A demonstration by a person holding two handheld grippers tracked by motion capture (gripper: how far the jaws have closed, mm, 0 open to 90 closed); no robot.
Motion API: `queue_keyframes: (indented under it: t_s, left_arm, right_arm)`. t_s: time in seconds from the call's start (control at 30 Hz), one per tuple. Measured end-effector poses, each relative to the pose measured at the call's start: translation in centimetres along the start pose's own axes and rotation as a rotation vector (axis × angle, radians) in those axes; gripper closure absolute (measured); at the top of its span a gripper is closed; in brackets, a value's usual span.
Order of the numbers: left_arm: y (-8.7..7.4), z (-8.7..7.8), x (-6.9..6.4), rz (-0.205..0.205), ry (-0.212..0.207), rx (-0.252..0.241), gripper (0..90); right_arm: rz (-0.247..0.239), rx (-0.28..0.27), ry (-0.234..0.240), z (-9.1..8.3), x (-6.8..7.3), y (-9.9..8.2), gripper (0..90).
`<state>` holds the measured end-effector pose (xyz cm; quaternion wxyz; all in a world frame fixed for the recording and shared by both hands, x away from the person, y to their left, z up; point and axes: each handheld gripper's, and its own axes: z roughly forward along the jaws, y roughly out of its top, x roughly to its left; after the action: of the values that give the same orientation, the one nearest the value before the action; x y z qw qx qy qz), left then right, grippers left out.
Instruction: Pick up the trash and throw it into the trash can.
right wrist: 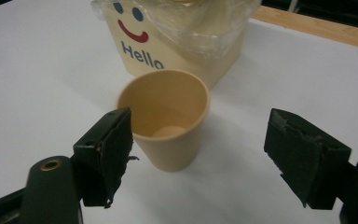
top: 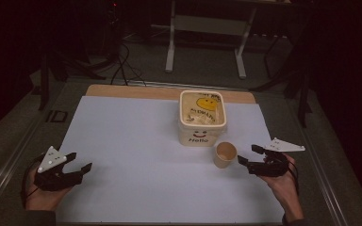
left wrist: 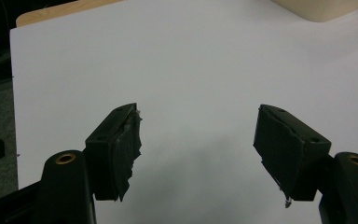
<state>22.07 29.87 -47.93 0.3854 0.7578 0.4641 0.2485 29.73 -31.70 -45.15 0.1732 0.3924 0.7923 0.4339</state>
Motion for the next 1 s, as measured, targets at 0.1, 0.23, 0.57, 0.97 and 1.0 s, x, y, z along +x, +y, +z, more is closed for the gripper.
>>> queue_keyframes:
  t_s: [0.1, 0.23, 0.57, 0.97, 1.0]
  left_arm:
    - [0.0, 0.0, 0.0, 0.000, 0.001, -0.002, 31.4]
    - [0.0, 0.1, 0.0, 0.000, 0.000, 0.004, 31.3]
    - [0.0, 0.1, 0.0, -0.003, 0.001, 0.008, 31.3]
    - [-0.1, 0.1, 0.1, -0.006, -0.002, 0.014, 30.6]
    - [-0.1, 0.1, 0.1, -0.006, -0.002, 0.014, 30.6]
  right_arm:
    - [-0.003, -0.003, 0.004, 0.6, 0.3, 0.5, 22.3]
    - [-0.012, -0.005, 0.009, 1.1, 0.5, 1.1, 22.3]
    - [-0.036, 0.012, 0.031, 2.6, 0.9, 2.8, 22.3]
    - [-0.064, 0.036, 0.052, 4.0, 1.5, 4.7, 22.2]
    - [-0.066, 0.045, 0.055, 4.2, 1.5, 4.9, 22.0]
